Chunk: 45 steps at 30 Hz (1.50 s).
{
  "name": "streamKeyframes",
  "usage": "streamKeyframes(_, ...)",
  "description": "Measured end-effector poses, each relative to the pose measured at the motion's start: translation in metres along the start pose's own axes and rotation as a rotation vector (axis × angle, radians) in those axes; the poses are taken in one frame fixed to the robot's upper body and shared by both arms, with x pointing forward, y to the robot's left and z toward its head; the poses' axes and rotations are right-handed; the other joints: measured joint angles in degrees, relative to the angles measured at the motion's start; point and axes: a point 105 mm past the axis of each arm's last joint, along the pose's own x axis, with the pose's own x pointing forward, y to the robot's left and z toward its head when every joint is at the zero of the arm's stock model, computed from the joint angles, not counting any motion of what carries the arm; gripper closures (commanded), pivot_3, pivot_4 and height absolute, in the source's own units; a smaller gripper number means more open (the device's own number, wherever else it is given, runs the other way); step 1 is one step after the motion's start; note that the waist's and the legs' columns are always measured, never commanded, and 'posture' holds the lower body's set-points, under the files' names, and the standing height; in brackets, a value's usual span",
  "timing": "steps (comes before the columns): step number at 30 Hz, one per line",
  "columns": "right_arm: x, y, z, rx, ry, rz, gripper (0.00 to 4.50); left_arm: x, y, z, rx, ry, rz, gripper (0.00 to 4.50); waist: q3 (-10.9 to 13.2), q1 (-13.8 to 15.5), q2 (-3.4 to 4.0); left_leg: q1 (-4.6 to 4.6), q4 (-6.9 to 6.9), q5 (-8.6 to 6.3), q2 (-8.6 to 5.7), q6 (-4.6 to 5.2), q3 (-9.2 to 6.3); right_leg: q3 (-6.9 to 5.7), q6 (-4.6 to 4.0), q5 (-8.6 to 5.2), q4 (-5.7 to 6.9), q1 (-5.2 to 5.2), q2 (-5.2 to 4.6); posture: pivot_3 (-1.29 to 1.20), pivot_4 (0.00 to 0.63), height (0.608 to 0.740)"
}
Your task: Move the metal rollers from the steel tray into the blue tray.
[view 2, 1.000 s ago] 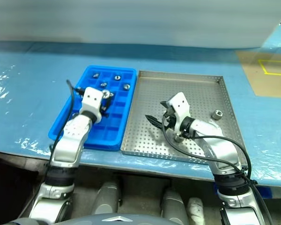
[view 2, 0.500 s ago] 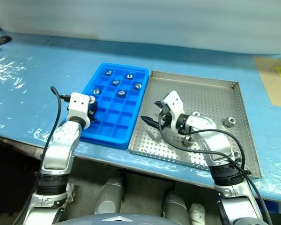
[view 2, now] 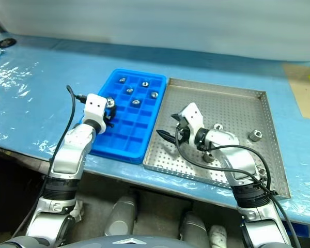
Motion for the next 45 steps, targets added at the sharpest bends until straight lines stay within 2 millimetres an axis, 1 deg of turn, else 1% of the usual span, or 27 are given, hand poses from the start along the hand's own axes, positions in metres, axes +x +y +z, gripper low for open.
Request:
streamKeyframes(3,-0.001,0.001,0.001,-0.006,-0.003,-0.005,0.0,0.002,-0.006,-0.005,-0.006,0.022,-0.029,2.8,0.0,-0.1,0.0,-0.07,-0.01,0.06,0.01,-0.09,0.0,0.0,0.0,0.0,0.06,-0.11,0.02,0.36,0.15,0.74)
streamKeyframes(6,-0.001,0.001,0.003,-0.013,-0.008,-0.01,0.0,0.002,-0.007,-0.01,-0.011,0.047,-0.034,2.8,0.0,-0.1,0.0,-0.07,0.0,0.06,0.01,-0.09,0.0,0.01,0.0,0.0,0.08,-0.12,0.02,0.35,0.15,0.74)
streamKeyframes(8,-0.002,0.001,0.003,-0.013,-0.008,-0.013,0.0,0.003,-0.007,-0.009,-0.009,0.054,-0.036,2.02,0.0,-0.1,0.0,-0.06,0.0,0.06,0.0,-0.09,0.0,0.01,0.0,0.0,0.09,-0.11,0.01,0.34,0.15,0.74)
streamKeyframes(9,-0.002,0.0,0.003,-0.013,-0.008,-0.014,0.0,0.004,-0.006,-0.009,-0.008,0.055,-0.035,1.84,0.0,-0.11,0.0,-0.06,0.0,0.06,0.0,-0.09,0.0,0.02,0.0,0.0,0.1,-0.11,0.01,0.34,0.15,0.74)
streamKeyframes(11,-0.002,-0.001,0.003,-0.013,-0.008,-0.023,0.0,0.006,-0.007,-0.007,-0.009,0.055,-0.041,1.16,-0.01,-0.14,0.01,-0.06,0.0,0.07,0.0,-0.1,0.0,0.02,0.0,0.0,0.11,-0.11,0.01,0.32,0.15,0.74)
streamKeyframes(13,-0.004,-0.003,0.003,-0.012,-0.01,-0.036,0.0,0.009,-0.013,-0.004,-0.03,0.047,-0.076,0.5,0.0,-0.04,0.01,-0.1,0.02,0.07,-0.01,-0.1,0.0,0.03,0.0,0.01,0.11,-0.1,-0.02,0.28,0.15,0.74)
streamKeyframes(14,-0.005,-0.004,0.004,-0.013,-0.013,-0.045,0.0,0.01,-0.021,-0.002,-0.047,0.039,-0.11,0.5,-0.01,-0.05,0.01,-0.14,0.06,0.07,-0.01,-0.1,0.0,0.02,0.0,0.01,0.1,-0.1,-0.02,0.25,0.15,0.74)
streamKeyframes(17,-0.011,-0.005,0.007,-0.02,-0.024,-0.082,0.0,0.016,-0.054,0.011,-0.111,0.005,-0.248,0.5,0.0,-0.08,0.01,-0.27,0.17,0.1,-0.01,-0.16,0.01,0.0,0.0,0.02,0.1,-0.12,-0.04,0.18,0.15,0.74)
streamKeyframes(18,-0.015,-0.004,0.007,-0.019,-0.027,-0.099,0.0,0.018,-0.07,0.018,-0.122,-0.015,-0.313,0.5,0.0,-0.23,0.01,-0.3,0.19,0.14,0.0,-0.21,0.01,0.01,0.01,0.02,0.1,-0.13,-0.03,0.15,0.15,0.74)
streamKeyframes(19,-0.019,-0.004,0.007,-0.013,-0.03,-0.118,0.0,0.019,-0.081,0.026,-0.133,-0.04,-0.367,0.5,-0.01,-0.65,0.01,-0.31,0.21,0.15,0.0,-0.23,0.02,0.02,0.02,0.03,0.11,-0.15,-0.03,0.13,0.15,0.74)
streamKeyframes(22,-0.037,-0.007,0.001,0.004,-0.015,-0.196,0.0,0.025,-0.106,0.049,-0.159,-0.108,-0.5,0.5,-0.01,-1.9,0.02,-0.3,0.17,0.18,0.01,-0.27,0.03,0.02,0.02,0.03,0.11,-0.18,-0.02,0.06,0.15,0.74)
streamKeyframes(24,-0.048,-0.004,-0.005,0.019,0.005,-0.238,0.0,0.027,-0.122,0.067,-0.152,-0.169,-0.607,0.5,-0.01,-3.42,0.02,-0.28,0.17,0.18,-0.02,-0.28,0.05,0.05,0.03,0.04,0.1,-0.18,-0.02,0.01,0.15,0.74)
streamKeyframes(25,-0.051,-0.003,-0.006,0.026,0.011,-0.247,0.0,0.026,-0.129,0.073,-0.146,-0.191,-0.651,0.5,-0.01,-4.0,0.02,-0.25,0.17,0.18,-0.03,-0.29,0.07,0.05,0.04,0.04,0.1,-0.17,-0.02,-0.02,0.15,0.74)
streamKeyframes(27,-0.06,0.0,-0.008,0.04,0.016,-0.281,0.0,0.025,-0.149,0.082,-0.122,-0.222,-0.774,0.5,-0.02,-5.35,0.03,-0.23,0.14,0.19,-0.04,-0.28,0.09,0.07,0.05,0.04,0.08,-0.18,-0.02,-0.06,0.15,0.74)
streamKeyframes(30,-0.072,0.002,-0.007,0.047,0.021,-0.327,0.0,0.023,-0.172,0.084,-0.076,-0.235,-0.924,0.5,-0.03,-7.16,0.04,-0.13,0.11,0.19,-0.04,-0.28,0.15,0.08,0.06,0.05,0.08,-0.16,0.0,-0.13,0.15,0.74)
streamKeyframes(33,-0.084,0.004,-0.013,0.062,0.05,-0.372,0.0,0.021,-0.187,0.082,-0.04,-0.242,-1.039,0.5,-0.03,-8.62,0.06,-0.02,0.07,0.15,-0.07,-0.21,0.24,0.08,0.06,0.04,0.07,-0.14,-0.01,-0.17,0.15,0.74)
streamKeyframes(35,-0.092,0.003,-0.015,0.072,0.061,-0.404,0.0,0.019,-0.195,0.08,-0.027,-0.244,-1.101,0.5,-0.04,-9.43,0.06,-0.01,0.08,0.08,-0.08,-0.1,0.24,0.09,0.06,0.04,0.07,-0.1,-0.03,-0.19,0.15,0.74)
streamKeyframes(39,-0.108,0.006,-0.019,0.096,0.08,-0.448,0.0,0.013,-0.207,0.079,0.007,-0.246,-1.218,0.5,-0.04,-9.78,0.07,0.26,0.03,0.01,-0.07,0.01,0.35,0.11,0.07,0.04,0.01,0.05,-0.02,-0.21,0.15,0.74)
streamKeyframes(41,-0.113,0.007,-0.022,0.107,0.091,-0.461,0.0,0.009,-0.213,0.075,0.037,-0.226,-1.275,0.5,-0.04,-9.86,0.07,0.37,0.02,-0.02,-0.07,0.06,0.4,0.12,0.12,0.0,-0.03,0.15,-0.05,-0.22,0.15,0.74)
streamKeyframes(45,-0.115,0.013,-0.025,0.127,0.11,-0.443,0.0,0.001,-0.225,0.059,0.116,-0.171,-1.376,0.5,-0.04,-10.36,0.07,0.41,0.03,-0.05,-0.07,0.11,0.44,0.12,0.15,-0.01,-0.06,0.21,-0.09,-0.22,0.15,0.74)
